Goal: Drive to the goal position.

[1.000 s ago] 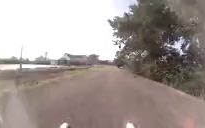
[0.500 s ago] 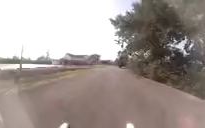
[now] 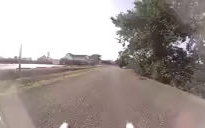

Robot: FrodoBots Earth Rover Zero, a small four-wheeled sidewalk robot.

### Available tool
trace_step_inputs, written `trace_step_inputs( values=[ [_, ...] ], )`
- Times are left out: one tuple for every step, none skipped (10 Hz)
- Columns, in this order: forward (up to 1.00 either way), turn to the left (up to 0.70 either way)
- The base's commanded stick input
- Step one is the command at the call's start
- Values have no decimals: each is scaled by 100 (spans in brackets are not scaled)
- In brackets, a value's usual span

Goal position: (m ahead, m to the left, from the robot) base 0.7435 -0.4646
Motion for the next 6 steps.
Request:
trace_step_inputs(
  values=[
    [70,0],
    [70,0],
    [70,0],
    [70,0],
    [70,0],
    [70,0]
  ],
)
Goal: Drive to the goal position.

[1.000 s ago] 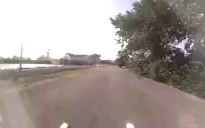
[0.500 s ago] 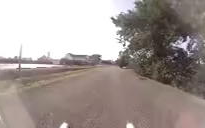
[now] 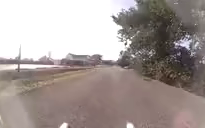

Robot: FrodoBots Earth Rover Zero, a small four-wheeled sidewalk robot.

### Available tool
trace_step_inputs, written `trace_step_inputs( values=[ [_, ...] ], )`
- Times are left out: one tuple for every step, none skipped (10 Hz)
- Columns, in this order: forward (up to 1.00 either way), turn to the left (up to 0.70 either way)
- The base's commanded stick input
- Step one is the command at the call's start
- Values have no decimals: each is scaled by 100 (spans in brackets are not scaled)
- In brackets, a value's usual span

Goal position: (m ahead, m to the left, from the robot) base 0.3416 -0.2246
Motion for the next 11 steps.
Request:
trace_step_inputs(
  values=[
    [70,0],
    [70,0],
    [70,0],
    [70,0],
    [70,0],
    [9,0],
    [0,0],
    [0,0],
    [0,0],
    [0,0],
    [0,0]
  ],
)
